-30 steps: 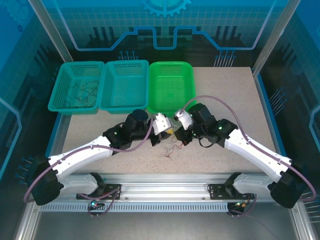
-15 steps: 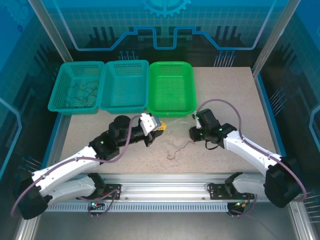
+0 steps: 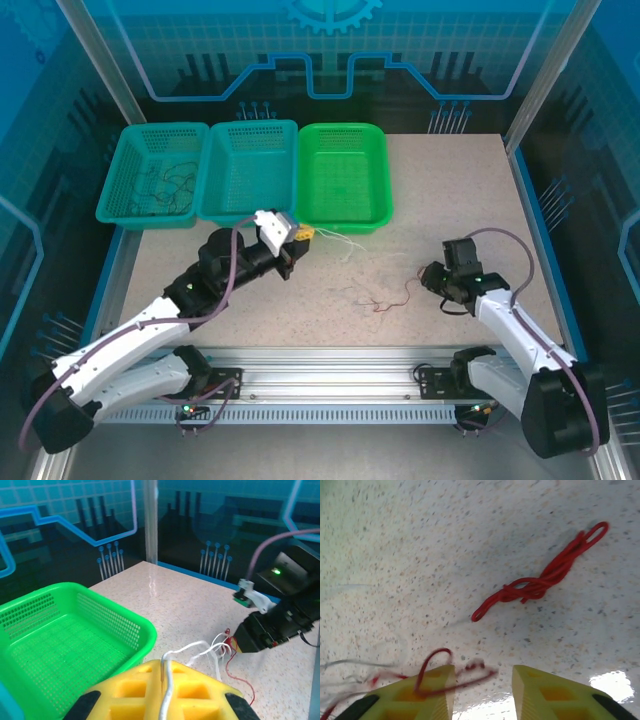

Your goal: Untangle the cables

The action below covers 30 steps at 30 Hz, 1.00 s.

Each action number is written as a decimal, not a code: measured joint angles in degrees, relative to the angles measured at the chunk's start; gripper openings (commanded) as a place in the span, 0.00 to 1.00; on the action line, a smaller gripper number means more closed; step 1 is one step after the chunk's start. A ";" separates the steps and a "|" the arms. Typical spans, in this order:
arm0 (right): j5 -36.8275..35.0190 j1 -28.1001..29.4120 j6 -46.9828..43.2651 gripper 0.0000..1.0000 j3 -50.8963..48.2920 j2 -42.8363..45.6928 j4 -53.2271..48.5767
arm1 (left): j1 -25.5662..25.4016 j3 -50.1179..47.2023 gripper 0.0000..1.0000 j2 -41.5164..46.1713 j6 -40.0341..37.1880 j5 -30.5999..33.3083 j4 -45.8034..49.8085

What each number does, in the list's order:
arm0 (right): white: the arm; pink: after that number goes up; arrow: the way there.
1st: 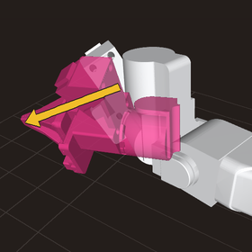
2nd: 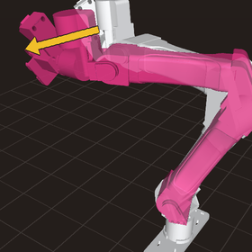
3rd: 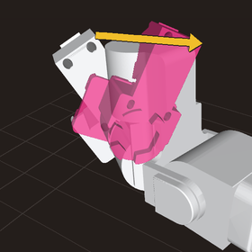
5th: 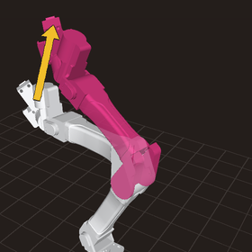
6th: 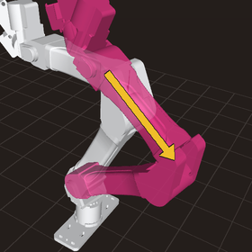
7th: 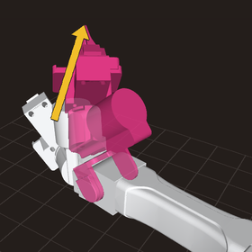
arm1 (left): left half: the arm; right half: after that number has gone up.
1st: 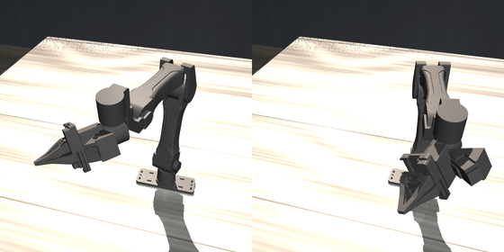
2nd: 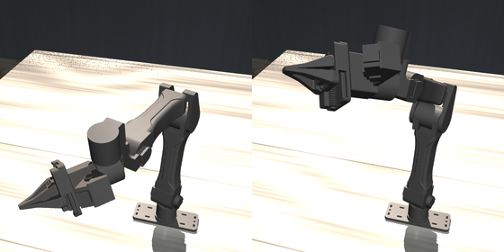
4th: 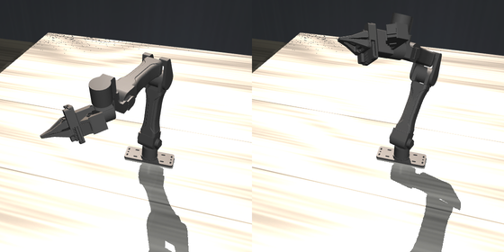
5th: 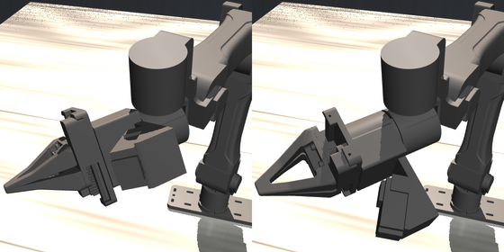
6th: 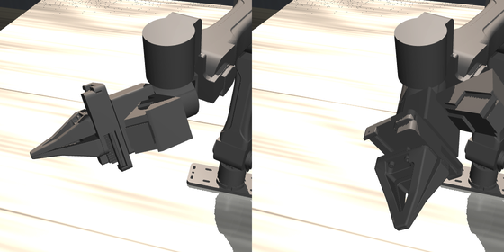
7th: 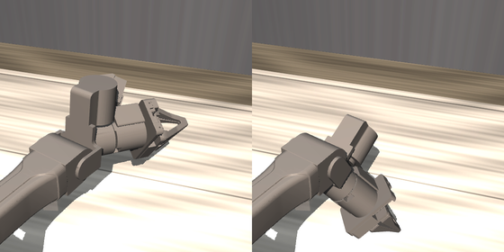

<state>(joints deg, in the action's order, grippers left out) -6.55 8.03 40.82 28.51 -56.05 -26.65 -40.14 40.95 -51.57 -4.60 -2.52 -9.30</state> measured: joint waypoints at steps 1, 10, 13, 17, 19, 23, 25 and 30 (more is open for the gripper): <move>0.61 -1.49 0.55 0.41 -0.52 0.57 0.26 | 1.09 0.00 0.00 0.39 1.16 0.00 0.02; 9.35 -11.17 2.56 0.54 -4.72 2.56 1.18 | 4.79 0.00 0.00 3.26 7.32 -1.11 0.90; 10.21 -5.73 1.53 0.59 -2.56 4.42 0.48 | 4.79 0.00 0.00 3.26 7.96 -1.40 1.77; 6.56 9.22 1.95 0.60 3.41 4.37 -0.20 | 4.79 0.11 0.00 3.26 9.05 -1.40 3.06; 4.02 17.07 3.37 0.60 4.98 3.21 0.92 | 4.79 0.83 0.00 3.23 9.22 -1.31 4.63; -0.13 29.46 5.27 0.60 5.18 -3.39 3.98 | 4.98 5.46 0.00 2.86 9.09 -0.48 8.02; -1.92 33.88 4.83 0.60 5.44 -7.78 5.33 | 5.16 8.72 0.00 2.62 8.96 -0.44 8.90; -3.10 37.57 -1.01 0.61 10.86 -17.75 7.48 | 5.18 14.03 0.00 2.60 8.74 -1.40 9.09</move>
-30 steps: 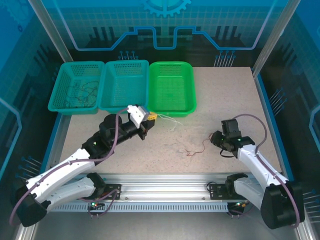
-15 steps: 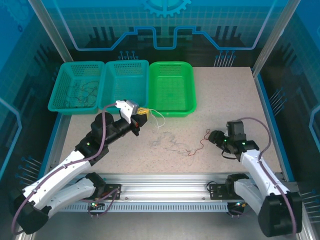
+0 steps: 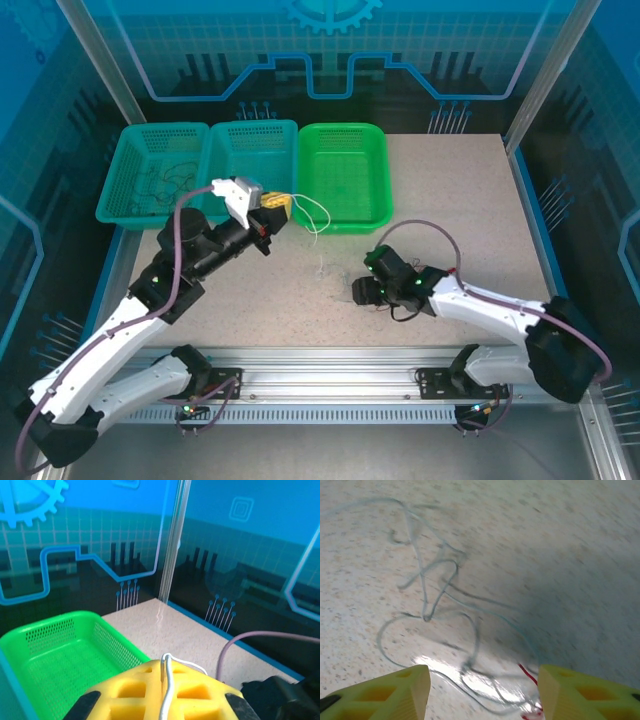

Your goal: Untangle the cables

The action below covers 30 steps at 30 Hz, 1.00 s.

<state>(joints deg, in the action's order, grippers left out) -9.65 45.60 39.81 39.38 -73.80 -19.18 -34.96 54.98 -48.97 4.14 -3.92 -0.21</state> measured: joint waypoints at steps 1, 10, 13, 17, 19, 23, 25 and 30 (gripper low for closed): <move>0.39 0.48 -2.01 0.61 1.84 -2.10 1.11 | 0.00 0.57 0.00 -0.07 -0.02 -0.17 0.00; 6.12 2.08 -11.58 0.51 9.40 -18.60 17.49 | 0.00 3.04 0.00 -1.09 -0.13 -0.74 1.86; 6.12 2.08 -11.74 0.28 9.62 -22.97 19.80 | 0.15 4.48 0.00 -1.09 -0.13 0.57 3.63; 5.20 1.92 -10.54 0.13 9.29 -24.83 20.35 | 1.84 7.28 0.00 -0.79 0.09 2.71 5.40; 5.60 1.57 -9.94 0.11 7.93 -24.17 22.43 | 3.91 8.46 0.00 -0.17 0.42 3.17 6.12; 7.30 0.96 -10.40 0.18 2.69 -20.28 26.16 | 7.02 10.21 0.00 0.28 0.46 3.13 6.54; 8.46 0.94 -11.15 0.30 -0.96 -16.28 28.46 | 7.93 10.86 0.00 -0.02 0.46 3.06 6.73; 11.08 0.85 -15.61 0.55 -9.11 -3.17 33.92 | 9.31 11.30 0.00 -1.70 0.48 2.03 7.54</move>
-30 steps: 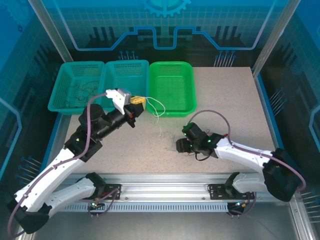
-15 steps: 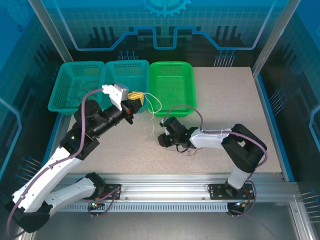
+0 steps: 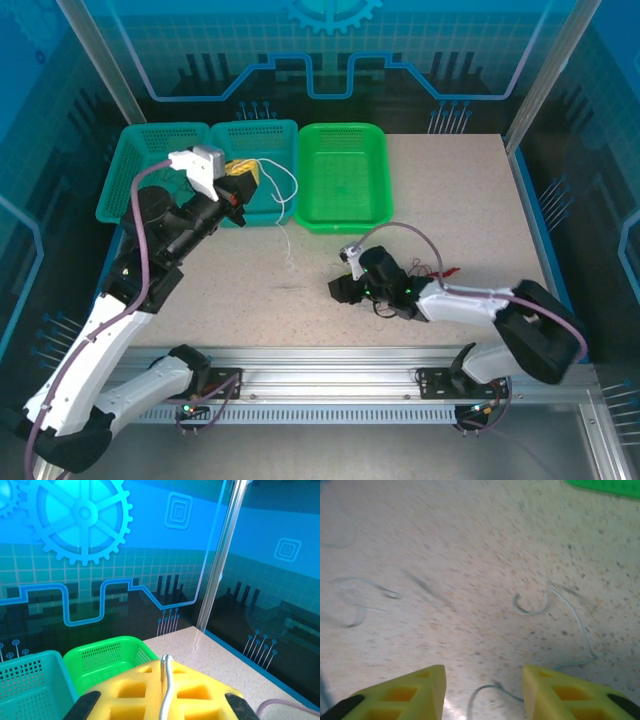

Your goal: Untangle the cables

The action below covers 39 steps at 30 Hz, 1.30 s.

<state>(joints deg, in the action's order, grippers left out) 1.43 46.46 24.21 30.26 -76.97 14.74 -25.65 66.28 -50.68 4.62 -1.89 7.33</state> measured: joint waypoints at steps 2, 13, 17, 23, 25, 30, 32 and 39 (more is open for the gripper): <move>1.53 0.39 -3.34 0.59 -1.03 3.80 1.36 | 0.04 0.00 0.00 -0.61 0.00 -0.85 0.20; 6.32 3.54 -13.94 0.65 0.52 -4.13 16.63 | 0.07 0.02 0.00 -0.59 0.02 -2.62 0.17; 5.51 3.87 -13.44 0.66 2.89 -12.17 23.78 | 0.07 0.13 0.00 -0.59 0.02 -2.95 0.17; 6.58 4.17 -10.23 0.59 7.80 -23.85 34.21 | 0.07 1.40 0.00 -0.50 0.00 -3.10 0.42; 6.58 4.28 -8.09 0.40 8.87 -27.47 37.40 | 0.07 1.49 0.00 -0.24 0.00 -3.08 0.42; 4.15 4.79 -5.16 0.00 9.79 -32.70 40.72 | 0.17 1.62 0.00 0.96 -0.15 -2.40 1.22; 2.23 4.83 -4.72 0.00 9.31 -32.76 40.98 | 0.72 2.60 0.00 1.14 -0.52 -1.16 3.02; -4.33 4.46 -3.69 0.00 2.47 -31.12 41.29 | 20.35 13.38 0.00 -2.34 -1.09 0.37 7.39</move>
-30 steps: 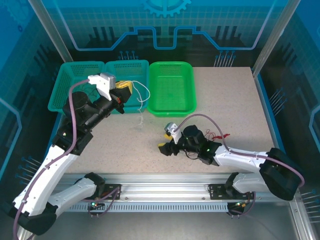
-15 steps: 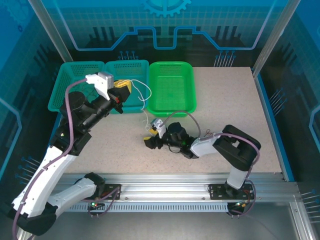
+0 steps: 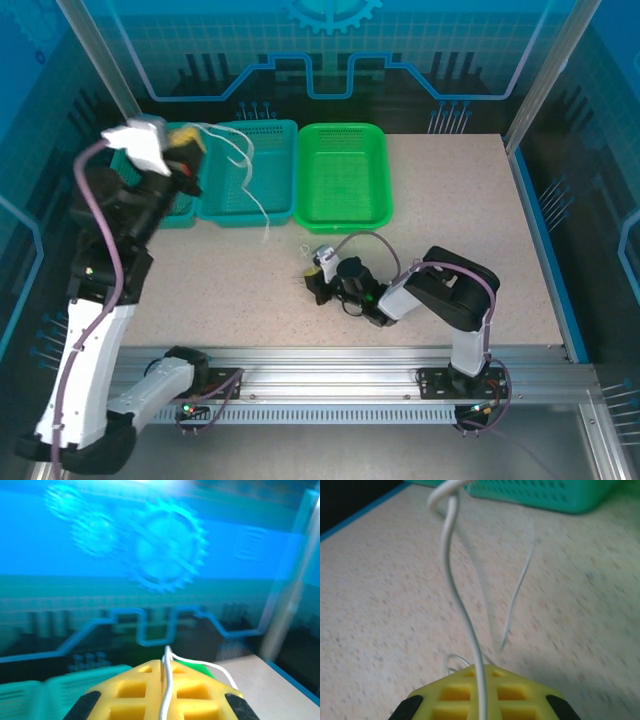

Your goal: Untangle the cables

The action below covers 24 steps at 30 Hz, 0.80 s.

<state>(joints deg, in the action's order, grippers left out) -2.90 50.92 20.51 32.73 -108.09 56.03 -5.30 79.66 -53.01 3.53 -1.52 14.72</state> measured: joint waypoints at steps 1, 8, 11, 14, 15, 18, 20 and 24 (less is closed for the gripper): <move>-0.48 -0.13 0.15 0.00 -0.79 0.37 -0.13 | 4.33 1.51 0.00 -0.92 1.22 -0.83 -0.13; -2.36 -0.35 0.26 0.00 -2.08 6.84 -2.95 | 18.49 5.84 0.00 -9.35 11.72 -10.60 -6.27; -2.29 -0.35 -0.17 0.00 -1.49 11.34 -6.25 | 18.49 6.05 0.00 -13.77 14.67 -14.60 -8.68; -2.21 -0.35 -0.70 0.00 -0.46 16.15 -10.51 | 18.56 6.03 0.00 -18.40 16.00 -17.00 -11.23; -2.08 -0.35 -0.92 0.00 0.11 18.03 -12.79 | 18.53 6.03 0.00 -19.87 16.06 -17.77 -11.98; -1.55 -0.35 -1.25 0.00 1.14 23.47 -18.67 | 18.53 6.05 0.00 -23.98 16.06 -19.17 -14.58; -1.09 -0.35 -1.36 0.00 1.16 27.58 -22.77 | 18.53 6.03 0.00 -26.69 16.04 -19.61 -16.28; 0.50 -0.35 -1.73 0.00 1.11 36.83 -31.36 | 18.56 5.22 0.00 -31.41 16.00 -20.06 -20.31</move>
<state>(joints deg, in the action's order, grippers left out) -2.39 50.57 18.79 33.85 -71.26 24.67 13.26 84.88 -84.42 19.53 -21.58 -5.58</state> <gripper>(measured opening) 0.071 0.058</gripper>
